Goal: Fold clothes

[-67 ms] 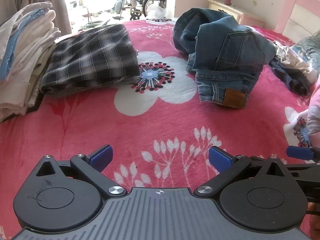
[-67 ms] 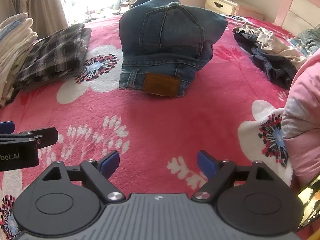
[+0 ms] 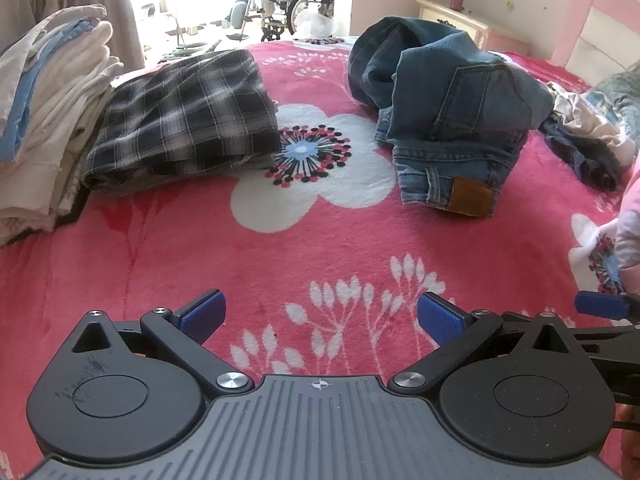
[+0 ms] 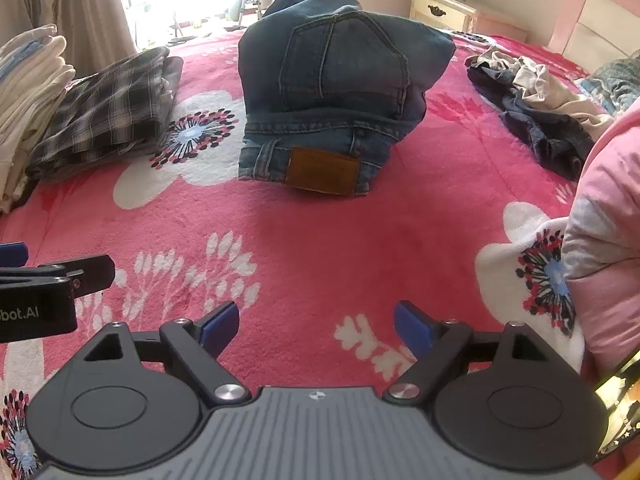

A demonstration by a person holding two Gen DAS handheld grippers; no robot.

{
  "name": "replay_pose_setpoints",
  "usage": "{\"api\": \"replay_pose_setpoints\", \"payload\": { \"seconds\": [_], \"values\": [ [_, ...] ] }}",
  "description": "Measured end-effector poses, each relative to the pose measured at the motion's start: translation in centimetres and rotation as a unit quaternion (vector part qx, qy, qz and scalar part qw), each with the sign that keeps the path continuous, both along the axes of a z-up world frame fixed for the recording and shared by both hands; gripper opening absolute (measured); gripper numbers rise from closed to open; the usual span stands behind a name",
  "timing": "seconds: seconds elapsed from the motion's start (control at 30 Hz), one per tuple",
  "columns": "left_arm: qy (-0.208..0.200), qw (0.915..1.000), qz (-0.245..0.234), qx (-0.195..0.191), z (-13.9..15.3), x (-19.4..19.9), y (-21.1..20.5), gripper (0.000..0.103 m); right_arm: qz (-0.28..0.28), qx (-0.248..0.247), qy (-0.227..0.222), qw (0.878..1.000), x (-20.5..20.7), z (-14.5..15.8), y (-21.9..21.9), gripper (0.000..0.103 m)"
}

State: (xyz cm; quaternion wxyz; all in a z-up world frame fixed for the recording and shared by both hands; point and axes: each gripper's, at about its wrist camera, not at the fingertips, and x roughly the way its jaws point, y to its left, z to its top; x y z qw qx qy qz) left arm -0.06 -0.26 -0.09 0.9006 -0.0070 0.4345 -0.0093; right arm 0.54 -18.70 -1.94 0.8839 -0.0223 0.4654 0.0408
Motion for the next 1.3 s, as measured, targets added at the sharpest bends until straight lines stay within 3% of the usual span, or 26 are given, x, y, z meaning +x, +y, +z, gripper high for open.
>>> {"api": "replay_pose_setpoints", "payload": {
  "seconds": [0.7,0.97,1.03,1.3],
  "values": [
    [0.022,0.9996,0.008,-0.017,-0.1,0.2,1.5,0.103,-0.001,0.0,-0.01,1.0,0.3,0.6,0.1,0.09],
    [0.013,0.9996,0.02,-0.017,0.0,0.7,3.0,0.103,-0.001,-0.002,-0.014,1.0,0.2,0.6,0.2,0.09],
    [0.009,0.9994,0.03,-0.017,-0.6,-0.3,1.6,0.103,-0.002,-0.002,-0.014,1.0,0.2,0.6,0.2,0.09],
    [0.006,0.9994,0.034,-0.006,-0.8,0.0,2.1,0.103,-0.001,-0.003,-0.013,1.0,0.2,0.5,0.3,0.09]
  ]
}}
